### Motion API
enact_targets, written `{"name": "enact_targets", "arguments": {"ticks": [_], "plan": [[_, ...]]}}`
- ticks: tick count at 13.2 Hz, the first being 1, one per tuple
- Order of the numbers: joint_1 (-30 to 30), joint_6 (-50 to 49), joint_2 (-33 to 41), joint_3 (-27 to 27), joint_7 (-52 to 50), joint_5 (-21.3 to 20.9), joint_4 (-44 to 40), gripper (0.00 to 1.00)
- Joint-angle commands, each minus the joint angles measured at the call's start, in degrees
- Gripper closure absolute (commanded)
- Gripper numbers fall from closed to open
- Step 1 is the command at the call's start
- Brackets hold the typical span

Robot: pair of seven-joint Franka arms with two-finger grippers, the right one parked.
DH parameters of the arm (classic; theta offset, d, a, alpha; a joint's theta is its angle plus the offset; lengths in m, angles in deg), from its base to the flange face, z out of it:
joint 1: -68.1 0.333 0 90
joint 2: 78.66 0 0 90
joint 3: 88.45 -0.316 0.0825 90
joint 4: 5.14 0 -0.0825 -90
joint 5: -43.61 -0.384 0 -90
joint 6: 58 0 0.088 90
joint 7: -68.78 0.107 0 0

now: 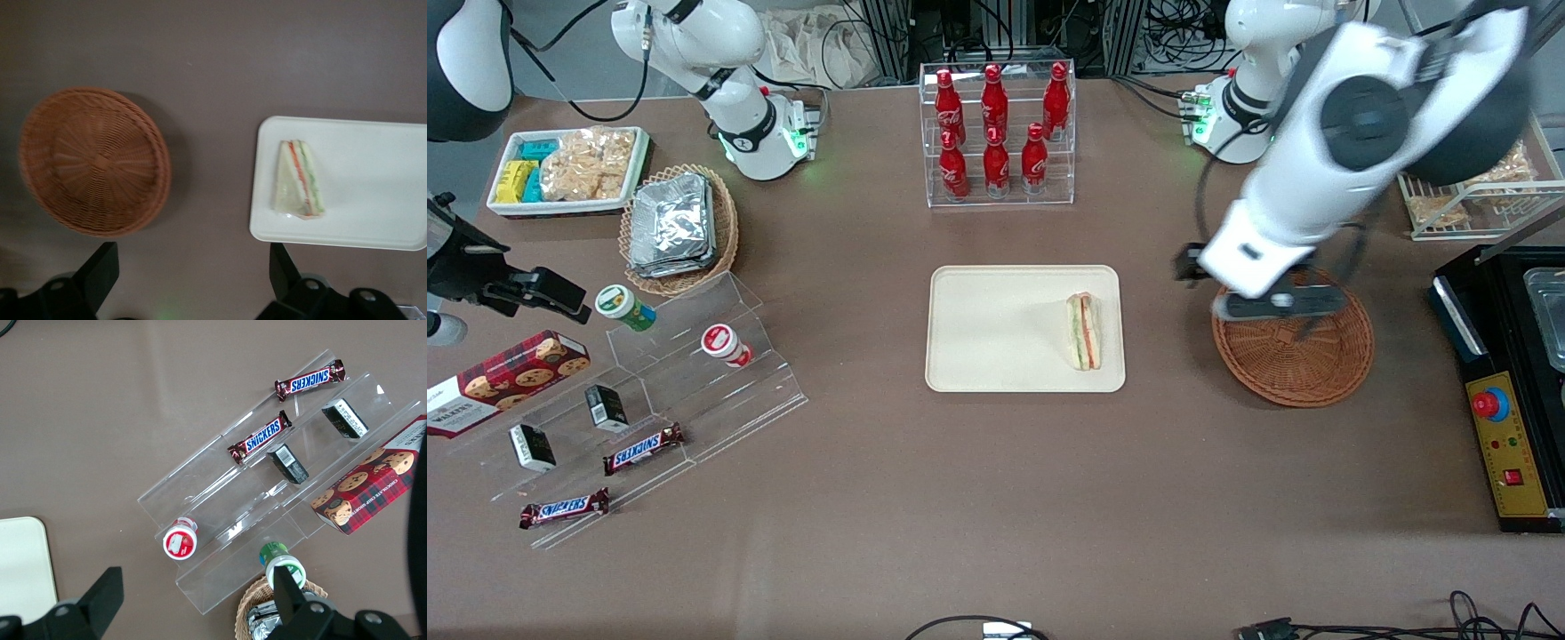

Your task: Place sandwich from basket to tray

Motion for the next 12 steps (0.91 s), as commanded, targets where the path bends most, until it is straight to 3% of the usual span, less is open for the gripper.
{"name": "enact_targets", "arguments": {"ticks": [1,2,3,6,8,10,12], "plan": [[8.4,-2.0,5.3,0.5,8.8,2.2,0.8,0.00],[9.2,-2.1,6.4,-0.2,10.2,2.5,1.0,0.00],[7.6,-2.9,7.4,-4.7,11.2,3.0,1.1,0.00],[-15.3,-3.3,9.6,-30.4,11.6,4.8,1.9,0.00],[-24.2,-3.0,10.4,-41.0,14.6,6.3,1.9,0.00],[-23.9,-3.3,10.4,-41.4,15.7,6.9,1.8,0.00],[-17.3,-3.3,10.4,-35.1,15.8,6.7,1.4,0.00]]}}
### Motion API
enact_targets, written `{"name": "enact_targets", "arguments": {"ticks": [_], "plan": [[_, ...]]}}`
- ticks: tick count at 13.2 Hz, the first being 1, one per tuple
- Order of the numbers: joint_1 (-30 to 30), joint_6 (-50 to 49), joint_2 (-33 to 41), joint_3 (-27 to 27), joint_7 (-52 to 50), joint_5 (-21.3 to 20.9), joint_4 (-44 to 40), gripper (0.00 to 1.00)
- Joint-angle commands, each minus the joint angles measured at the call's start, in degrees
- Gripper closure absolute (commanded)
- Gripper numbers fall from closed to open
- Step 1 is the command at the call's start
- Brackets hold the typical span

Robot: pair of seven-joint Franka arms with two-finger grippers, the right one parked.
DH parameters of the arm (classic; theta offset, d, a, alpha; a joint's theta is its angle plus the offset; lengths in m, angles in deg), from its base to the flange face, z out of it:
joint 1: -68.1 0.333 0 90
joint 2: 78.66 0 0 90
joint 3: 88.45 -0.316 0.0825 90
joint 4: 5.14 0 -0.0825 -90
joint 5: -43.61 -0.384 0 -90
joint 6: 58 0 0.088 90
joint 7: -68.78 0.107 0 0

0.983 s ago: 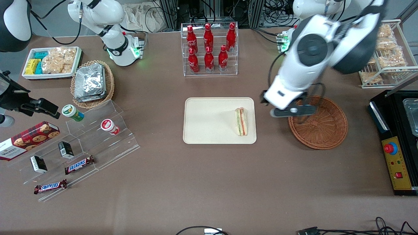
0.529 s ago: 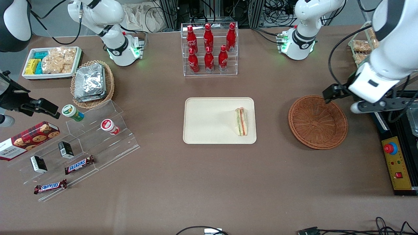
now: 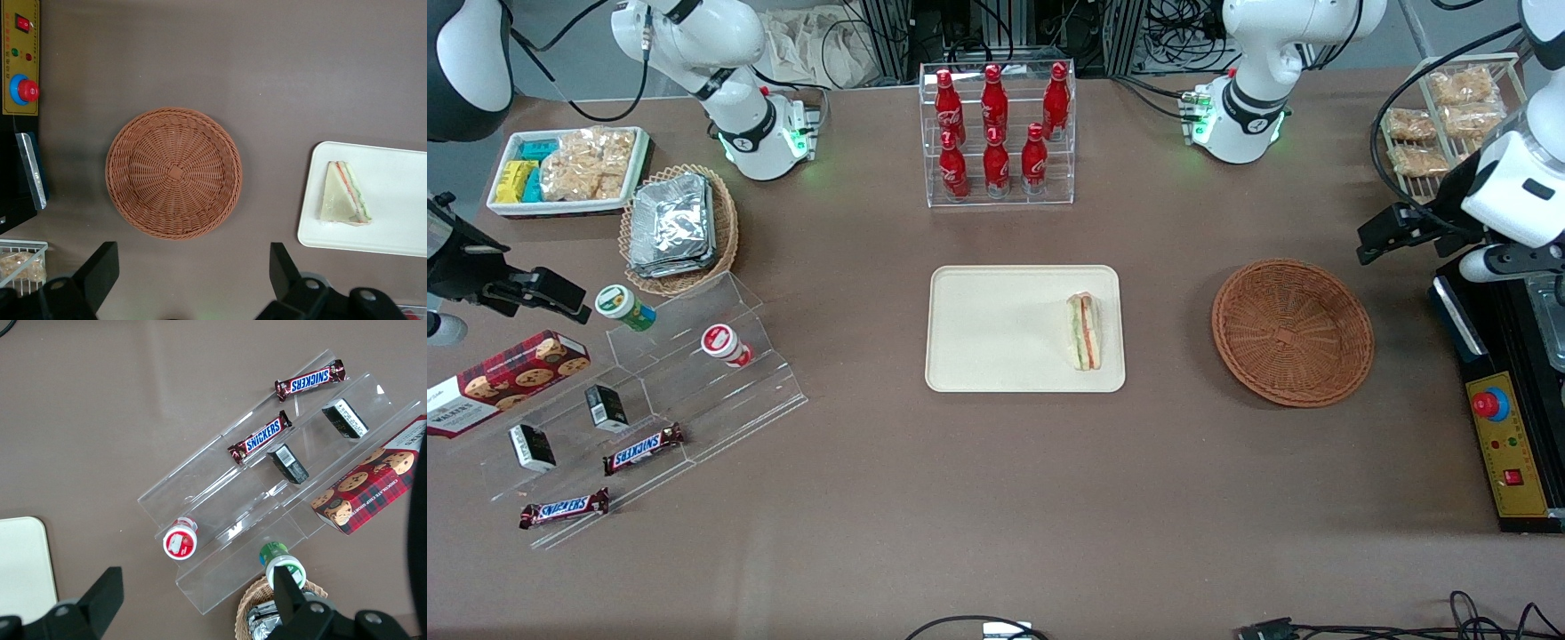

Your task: Place sandwich from basket to tray

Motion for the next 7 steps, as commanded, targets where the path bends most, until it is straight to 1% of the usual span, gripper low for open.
{"name": "enact_targets", "arguments": {"ticks": [1,3,5,7], "plan": [[7.6,-0.2,1.5,8.3,0.9,0.5,0.9,0.00],[8.2,-0.2,1.3,9.3,0.8,0.0,-0.2,0.00],[8.2,-0.2,1.3,9.1,0.9,-2.0,-0.7,0.00],[8.2,-0.2,0.8,9.1,1.1,-1.6,-2.4,0.00]]}}
